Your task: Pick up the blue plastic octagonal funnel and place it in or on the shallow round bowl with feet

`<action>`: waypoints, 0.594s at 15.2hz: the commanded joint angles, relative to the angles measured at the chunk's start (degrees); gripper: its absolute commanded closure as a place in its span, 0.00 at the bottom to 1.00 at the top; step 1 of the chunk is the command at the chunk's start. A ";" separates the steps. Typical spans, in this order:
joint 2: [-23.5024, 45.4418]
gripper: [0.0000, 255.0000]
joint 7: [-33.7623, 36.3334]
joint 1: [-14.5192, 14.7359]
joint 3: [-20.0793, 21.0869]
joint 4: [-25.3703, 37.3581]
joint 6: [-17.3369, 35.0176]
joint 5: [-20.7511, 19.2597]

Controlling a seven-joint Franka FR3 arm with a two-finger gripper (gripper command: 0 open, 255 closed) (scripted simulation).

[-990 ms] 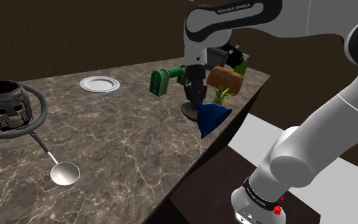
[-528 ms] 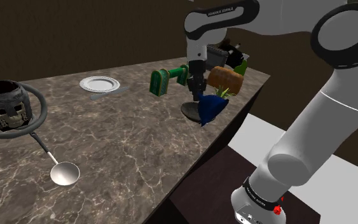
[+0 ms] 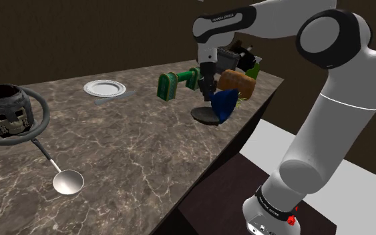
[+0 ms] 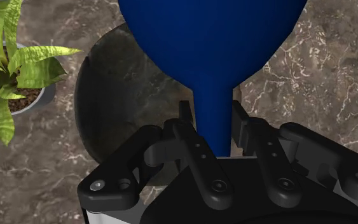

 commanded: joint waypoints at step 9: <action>2.20 1.00 -0.62 -0.04 0.03 -4.52 6.72 0.26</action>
